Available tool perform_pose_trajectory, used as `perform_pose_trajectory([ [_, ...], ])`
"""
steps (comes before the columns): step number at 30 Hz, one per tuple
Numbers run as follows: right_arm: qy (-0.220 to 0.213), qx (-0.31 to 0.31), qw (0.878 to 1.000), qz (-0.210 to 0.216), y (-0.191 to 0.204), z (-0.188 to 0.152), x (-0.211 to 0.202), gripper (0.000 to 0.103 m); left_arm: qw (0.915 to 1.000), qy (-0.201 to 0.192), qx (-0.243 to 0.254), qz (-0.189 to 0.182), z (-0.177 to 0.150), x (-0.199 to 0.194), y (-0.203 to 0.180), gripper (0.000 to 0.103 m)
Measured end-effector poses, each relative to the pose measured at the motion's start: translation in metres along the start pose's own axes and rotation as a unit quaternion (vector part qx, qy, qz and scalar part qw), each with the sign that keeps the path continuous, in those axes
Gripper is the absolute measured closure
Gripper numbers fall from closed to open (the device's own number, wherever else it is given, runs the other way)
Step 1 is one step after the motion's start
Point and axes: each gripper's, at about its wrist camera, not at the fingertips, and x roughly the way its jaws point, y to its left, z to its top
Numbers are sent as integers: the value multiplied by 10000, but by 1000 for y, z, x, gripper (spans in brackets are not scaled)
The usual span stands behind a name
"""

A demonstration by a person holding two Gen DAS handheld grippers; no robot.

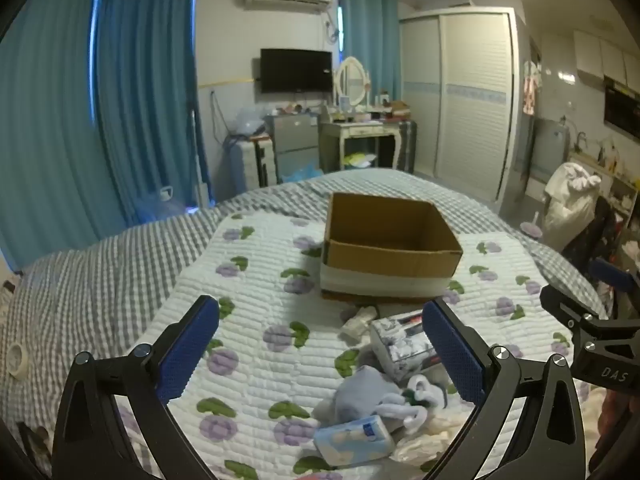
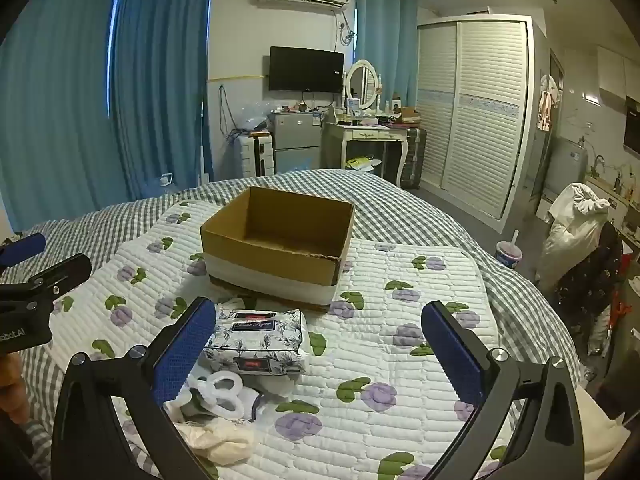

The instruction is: Organize soft objects

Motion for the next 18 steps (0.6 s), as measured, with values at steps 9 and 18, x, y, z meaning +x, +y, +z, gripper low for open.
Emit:
perform_pose_trajectory([
  [9,107,-10,9999,26,0,1,2,0,9999,149,19,77,-1,1,1,0],
  [18,10,23,10000,72,-2,-1,-1,0,9999,68,86,100,1,-1,0,0],
])
